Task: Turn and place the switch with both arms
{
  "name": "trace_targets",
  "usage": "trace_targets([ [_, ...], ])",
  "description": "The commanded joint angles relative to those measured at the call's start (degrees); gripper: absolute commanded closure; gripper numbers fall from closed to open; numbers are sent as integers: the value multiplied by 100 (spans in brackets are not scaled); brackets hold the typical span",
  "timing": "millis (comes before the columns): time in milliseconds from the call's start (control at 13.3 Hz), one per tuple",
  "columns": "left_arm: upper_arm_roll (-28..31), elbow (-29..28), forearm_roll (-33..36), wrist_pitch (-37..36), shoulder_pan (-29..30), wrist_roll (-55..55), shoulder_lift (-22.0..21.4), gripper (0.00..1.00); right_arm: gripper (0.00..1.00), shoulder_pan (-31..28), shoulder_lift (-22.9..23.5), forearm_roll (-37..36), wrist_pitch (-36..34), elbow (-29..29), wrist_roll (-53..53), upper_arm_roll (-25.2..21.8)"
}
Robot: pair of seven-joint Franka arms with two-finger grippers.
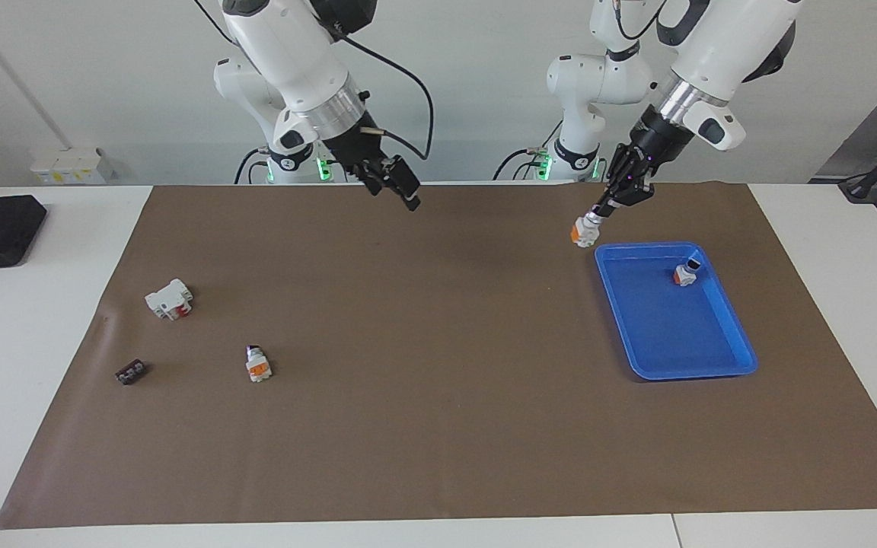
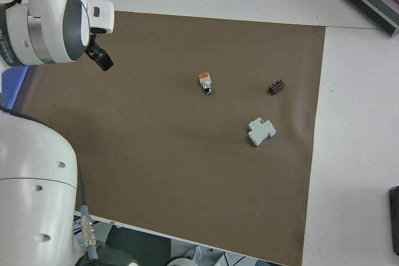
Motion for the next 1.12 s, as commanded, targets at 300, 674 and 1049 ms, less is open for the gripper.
trace_targets([
  [300,-36,-987,650,45,991,3378,-550,100,0,-571,-2,-1535,210,66,-1957,62],
  [674,-36,-1770,765,1001,1351,4909,-305,100,0,-782,-2,-1491,-193,513,-2158,27],
  [1049,-36,-1955,757,1512,1352,5385,231,100,0,-1071,-2,-1526,-537,770,-2756,-70],
])
